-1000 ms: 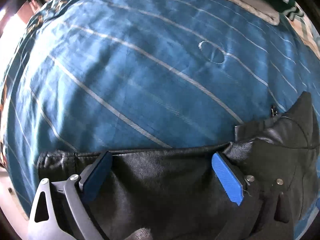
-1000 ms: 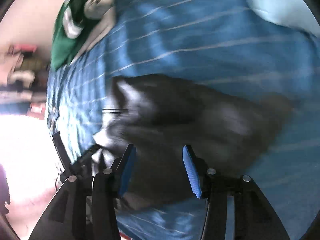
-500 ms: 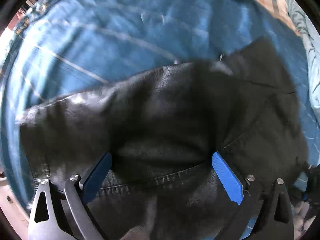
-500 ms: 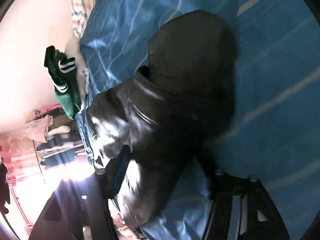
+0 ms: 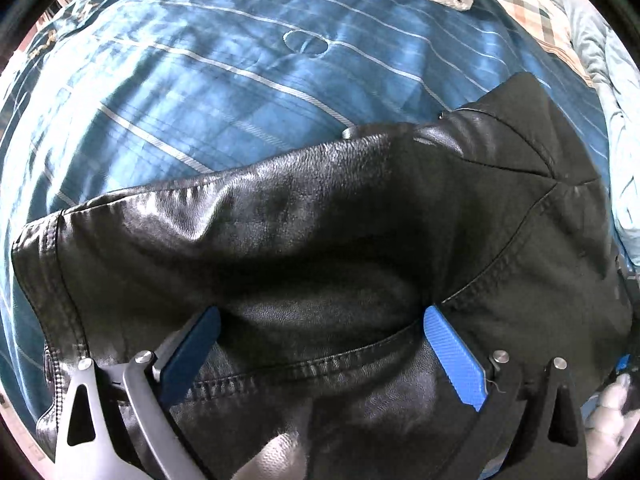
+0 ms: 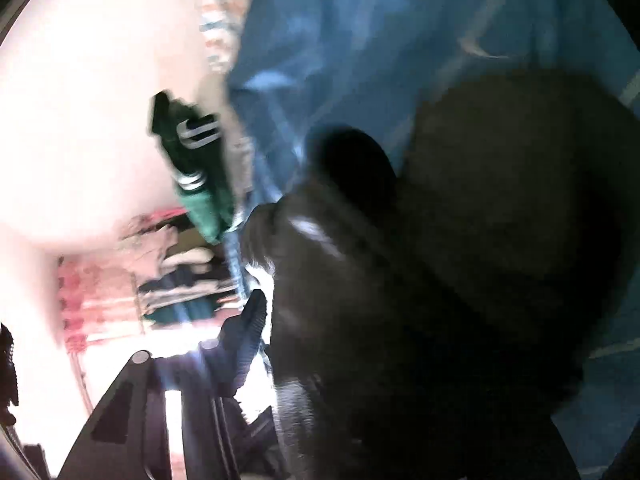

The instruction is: Fold large clothes

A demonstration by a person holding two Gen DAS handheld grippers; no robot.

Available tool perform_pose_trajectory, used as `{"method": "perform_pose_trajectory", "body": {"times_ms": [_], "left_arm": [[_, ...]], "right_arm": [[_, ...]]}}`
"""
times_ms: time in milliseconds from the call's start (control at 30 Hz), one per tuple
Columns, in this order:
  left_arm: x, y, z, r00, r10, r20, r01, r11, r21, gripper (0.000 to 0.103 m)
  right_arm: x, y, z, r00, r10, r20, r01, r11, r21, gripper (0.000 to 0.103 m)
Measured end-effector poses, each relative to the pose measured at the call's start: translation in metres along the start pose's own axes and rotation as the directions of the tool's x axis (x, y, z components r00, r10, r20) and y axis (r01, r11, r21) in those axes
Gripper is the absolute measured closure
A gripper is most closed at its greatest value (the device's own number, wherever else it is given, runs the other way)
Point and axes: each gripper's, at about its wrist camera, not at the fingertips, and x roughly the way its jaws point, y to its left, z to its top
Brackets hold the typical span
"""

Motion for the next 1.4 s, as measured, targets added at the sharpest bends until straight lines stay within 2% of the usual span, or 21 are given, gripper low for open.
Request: {"method": "perform_pose_trajectory", "body": {"times_ms": [33,100,200,233,300,433,567,733,800,900,1000,1100,1167,1233,1300,1333,1367,1400], "left_arm": [[0.000,-0.001,0.001,1.000,0.001,-0.001,-0.001,1.000,0.002,0.000],[0.000,-0.005,0.004,1.000,0.005,0.007,-0.005,1.000,0.008,0.000],[-0.001,-0.007,0.006,1.000,0.005,0.016,-0.005,1.000,0.012,0.000],[-0.001,-0.007,0.007,1.000,0.000,0.015,0.000,1.000,0.009,0.000],[0.001,-0.006,0.010,1.000,-0.010,0.007,0.010,1.000,0.010,0.000],[-0.001,-0.007,0.011,1.000,-0.030,0.000,0.030,0.999,0.018,0.000],[-0.004,0.001,0.015,0.998,-0.067,-0.006,0.066,0.998,-0.007,0.000],[-0.024,0.031,0.015,0.991,-0.127,-0.034,0.125,0.991,-0.056,0.000],[-0.057,0.064,0.008,0.995,-0.099,0.002,0.099,0.987,-0.123,0.000],[-0.112,0.131,-0.017,0.993,-0.085,0.079,0.104,0.958,-0.266,0.000],[-0.151,0.198,-0.054,0.996,-0.014,0.092,0.050,0.918,-0.393,0.000],[-0.175,0.253,-0.093,0.995,0.060,0.075,-0.015,0.865,-0.502,0.000],[-0.183,0.278,-0.115,0.993,0.099,0.069,-0.044,0.831,-0.555,0.000],[-0.189,0.300,-0.128,0.989,0.135,0.059,-0.075,0.806,-0.587,0.000],[-0.194,0.310,-0.138,0.987,0.149,0.065,-0.078,0.786,-0.613,0.000],[-0.198,0.311,-0.143,0.986,0.151,0.076,-0.072,0.781,-0.621,0.000],[-0.205,0.315,-0.144,0.984,0.150,0.094,-0.059,0.778,-0.625,0.000],[-0.212,0.317,-0.143,0.983,0.148,0.112,-0.047,0.782,-0.621,0.000]], "right_arm": [[0.007,-0.004,0.001,0.999,-0.037,-0.023,0.037,0.999,-0.005,0.046],[0.018,-0.020,0.005,0.998,-0.035,-0.046,0.038,0.997,0.069,0.046],[0.020,-0.010,0.004,0.999,-0.052,-0.005,0.053,0.995,0.086,0.071],[0.017,0.002,0.000,0.998,-0.064,0.017,0.062,0.996,0.068,0.077],[0.007,0.033,-0.011,0.998,-0.036,0.047,0.035,0.999,0.018,0.082],[0.010,0.098,-0.041,0.999,-0.042,0.031,0.046,0.990,-0.130,0.084],[0.029,0.148,-0.068,0.997,-0.082,-0.006,0.077,0.962,-0.263,0.084],[0.053,0.203,-0.106,0.983,-0.182,-0.015,0.157,0.883,-0.442,0.084],[0.068,0.228,-0.129,0.974,-0.225,-0.021,0.180,0.830,-0.527,0.084],[0.104,0.259,-0.178,0.952,-0.303,-0.046,0.199,0.725,-0.660,0.084],[0.153,0.272,-0.234,0.924,-0.369,-0.101,0.176,0.644,-0.745,0.084],[0.209,0.268,-0.299,0.880,-0.448,-0.159,0.136,0.558,-0.819,0.084],[0.247,0.249,-0.340,0.828,-0.525,-0.197,0.123,0.513,-0.850,0.085],[0.283,0.219,-0.376,0.745,-0.622,-0.241,0.129,0.489,-0.863,0.083],[0.299,0.194,-0.402,0.672,-0.692,-0.265,0.148,0.475,-0.867,0.072],[0.300,0.192,-0.412,0.660,-0.700,-0.274,0.140,0.473,-0.870,0.063],[0.299,0.194,-0.417,0.659,-0.694,-0.291,0.120,0.480,-0.869,0.057],[0.294,0.201,-0.423,0.657,-0.677,-0.333,0.075,0.498,-0.864,0.042]]}}
